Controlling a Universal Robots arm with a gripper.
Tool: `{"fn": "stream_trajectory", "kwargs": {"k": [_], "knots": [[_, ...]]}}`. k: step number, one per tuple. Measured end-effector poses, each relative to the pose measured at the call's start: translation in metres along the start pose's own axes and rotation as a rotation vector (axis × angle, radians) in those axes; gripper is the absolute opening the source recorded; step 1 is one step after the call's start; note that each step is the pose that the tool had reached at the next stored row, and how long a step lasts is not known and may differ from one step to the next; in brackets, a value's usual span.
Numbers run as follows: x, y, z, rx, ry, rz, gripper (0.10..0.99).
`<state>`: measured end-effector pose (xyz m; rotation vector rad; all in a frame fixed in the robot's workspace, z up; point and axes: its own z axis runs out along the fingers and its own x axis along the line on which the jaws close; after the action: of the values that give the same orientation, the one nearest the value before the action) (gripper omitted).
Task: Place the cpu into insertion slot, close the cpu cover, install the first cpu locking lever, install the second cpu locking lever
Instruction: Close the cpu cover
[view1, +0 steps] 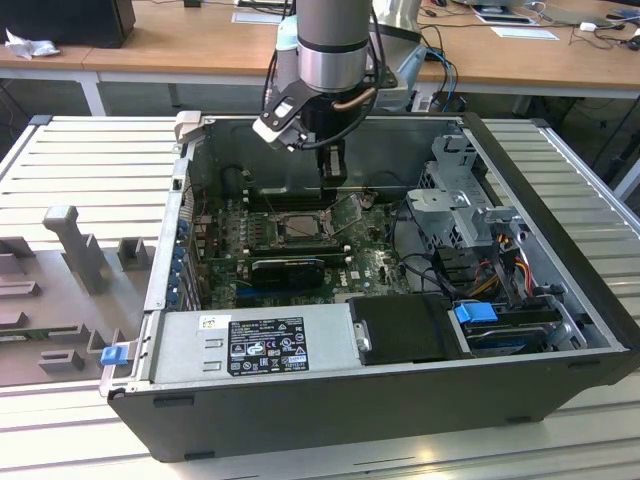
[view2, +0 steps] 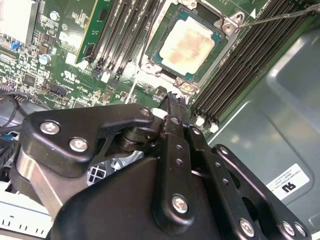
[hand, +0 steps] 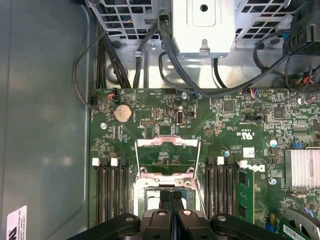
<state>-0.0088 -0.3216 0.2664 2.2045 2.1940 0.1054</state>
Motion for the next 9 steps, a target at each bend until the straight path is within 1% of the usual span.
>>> {"fn": "stream_trajectory", "kwargs": {"k": [6, 9], "knots": [[0.0000, 0.0076, 0.0005, 0.005, 0.0000, 0.000, 0.106], [0.0001, 0.0159, 0.0011, 0.009, -0.0001, 0.000, 0.106]]}}
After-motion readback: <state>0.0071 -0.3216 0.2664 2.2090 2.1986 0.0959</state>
